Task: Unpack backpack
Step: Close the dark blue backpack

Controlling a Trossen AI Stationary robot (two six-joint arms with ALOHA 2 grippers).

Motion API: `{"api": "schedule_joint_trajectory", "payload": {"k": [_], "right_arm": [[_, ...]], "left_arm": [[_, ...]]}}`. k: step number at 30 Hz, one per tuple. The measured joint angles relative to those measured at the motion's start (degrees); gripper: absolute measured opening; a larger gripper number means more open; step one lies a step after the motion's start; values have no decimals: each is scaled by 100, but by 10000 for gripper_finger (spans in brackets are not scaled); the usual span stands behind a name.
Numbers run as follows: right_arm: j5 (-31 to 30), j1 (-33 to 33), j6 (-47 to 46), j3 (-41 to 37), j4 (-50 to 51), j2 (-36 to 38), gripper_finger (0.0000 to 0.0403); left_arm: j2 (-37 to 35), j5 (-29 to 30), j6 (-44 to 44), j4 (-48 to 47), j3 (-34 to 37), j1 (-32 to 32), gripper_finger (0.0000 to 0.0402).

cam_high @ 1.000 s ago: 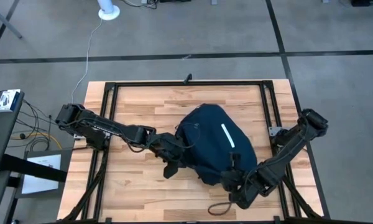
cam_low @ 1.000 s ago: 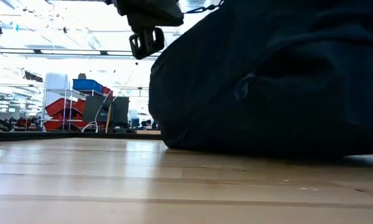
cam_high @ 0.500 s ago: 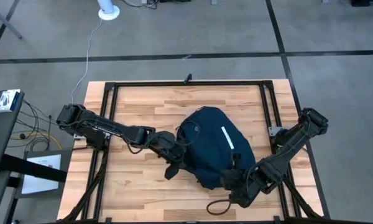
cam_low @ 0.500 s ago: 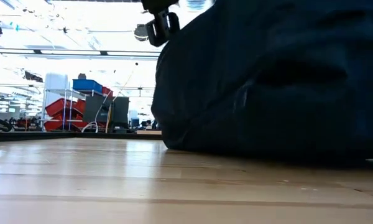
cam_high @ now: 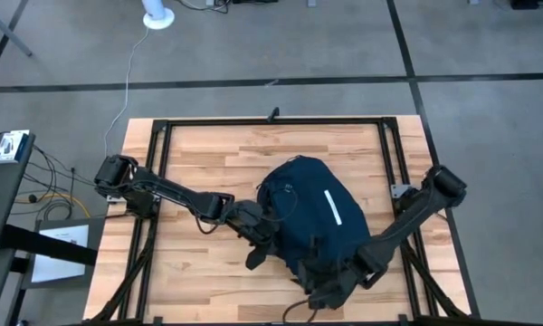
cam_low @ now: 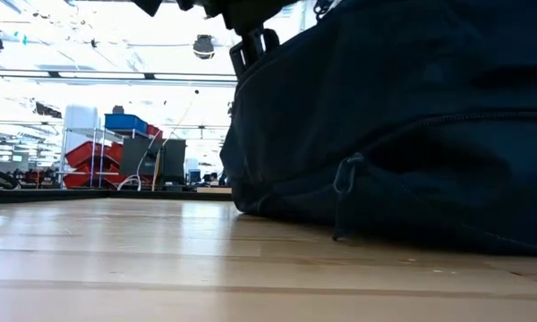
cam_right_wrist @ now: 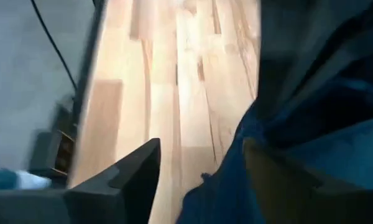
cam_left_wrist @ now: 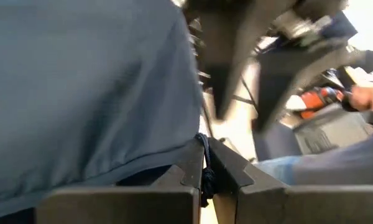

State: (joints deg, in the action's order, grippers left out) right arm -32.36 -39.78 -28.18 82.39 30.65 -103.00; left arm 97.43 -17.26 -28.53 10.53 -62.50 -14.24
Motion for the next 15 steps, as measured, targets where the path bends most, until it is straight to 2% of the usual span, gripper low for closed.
{"api": "schedule_joint_trajectory", "payload": {"k": [2,7,11,15], "right_arm": [[-173,3,-26,85,198,-238,234],[-1230,-2,-72,370,428,-414,244],[-1225,47,-44,357,593,-438,244],[-857,111,-42,361,562,-481,244]], "left_arm": [[1,-155,28,-3,0,0,0],[2,-251,87,-86,0,-13,0],[2,-251,113,-50,-2,-13,0],[2,-251,159,-75,-2,-13,0]]}}
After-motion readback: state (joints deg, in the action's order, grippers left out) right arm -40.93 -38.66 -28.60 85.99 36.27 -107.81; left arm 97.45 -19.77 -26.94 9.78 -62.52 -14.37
